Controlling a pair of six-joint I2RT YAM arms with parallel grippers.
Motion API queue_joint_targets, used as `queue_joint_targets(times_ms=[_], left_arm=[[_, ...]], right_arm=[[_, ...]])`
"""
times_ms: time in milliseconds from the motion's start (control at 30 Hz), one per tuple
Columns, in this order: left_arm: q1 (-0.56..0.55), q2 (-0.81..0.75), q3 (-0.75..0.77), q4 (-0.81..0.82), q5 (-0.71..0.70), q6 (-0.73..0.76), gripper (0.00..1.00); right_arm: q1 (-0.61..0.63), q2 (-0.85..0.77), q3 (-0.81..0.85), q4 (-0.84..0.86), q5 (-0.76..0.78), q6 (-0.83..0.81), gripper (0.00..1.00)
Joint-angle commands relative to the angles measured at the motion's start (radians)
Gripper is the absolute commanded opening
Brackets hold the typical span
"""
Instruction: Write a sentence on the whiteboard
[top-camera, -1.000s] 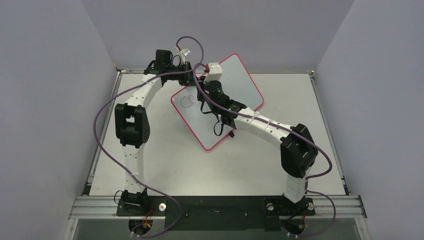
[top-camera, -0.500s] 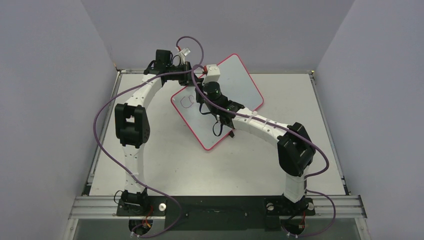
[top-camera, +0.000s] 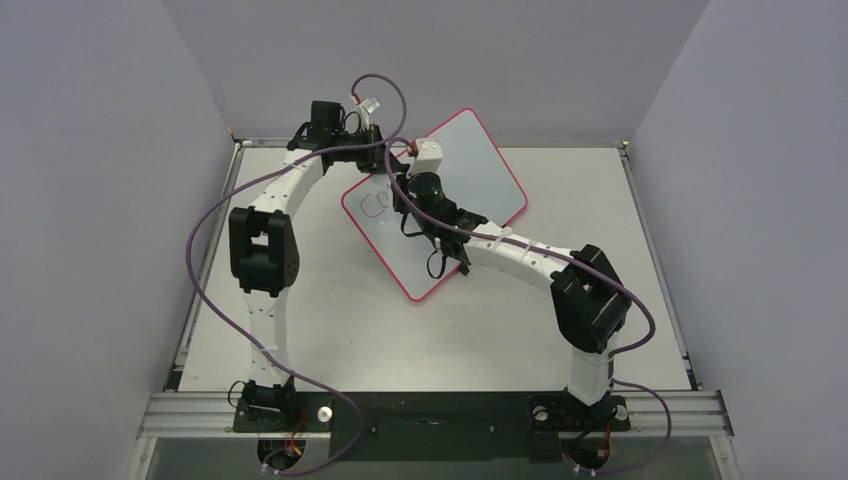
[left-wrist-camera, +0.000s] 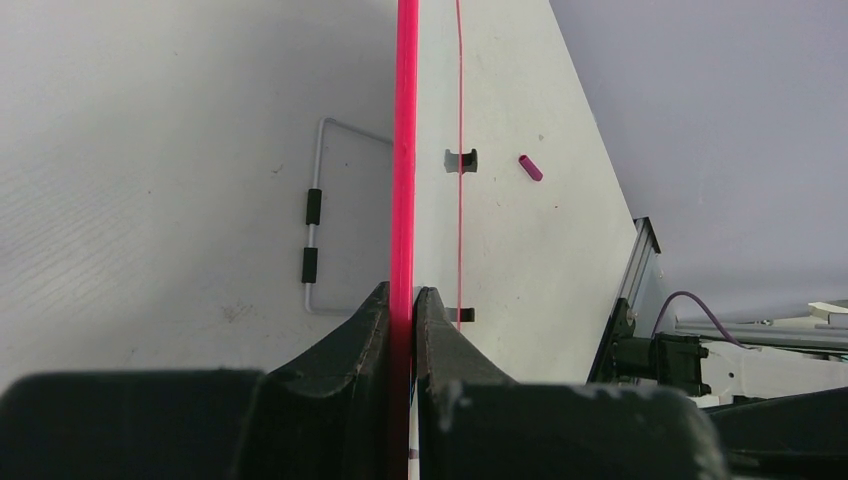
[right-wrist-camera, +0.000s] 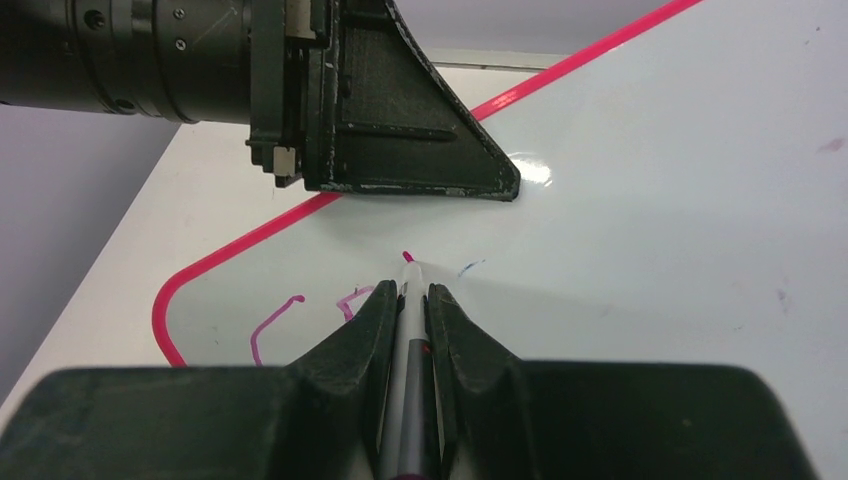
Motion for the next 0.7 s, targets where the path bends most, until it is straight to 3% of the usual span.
queue_joint_targets(times_ms=[0,300,667], left_arm=[[-0.032,-0.046,-0.008,0.015,-0.035,0.069,0.0],[-0.032,-0.049,-0.01,0.014,-0.038,0.069,0.0],[-0.033,-0.055,-0.018,0.018,-0.037,0.068,0.0]], right_arm=[[0.004,-0.042,-0.088,0.002,-0.001,0.02,0.0],[0.012,-0.087,-0.163,0.006,0.011,0.035,0.0],[0.004,-0.041,-0.042,-0.095,0.095,0.025,0.0]])
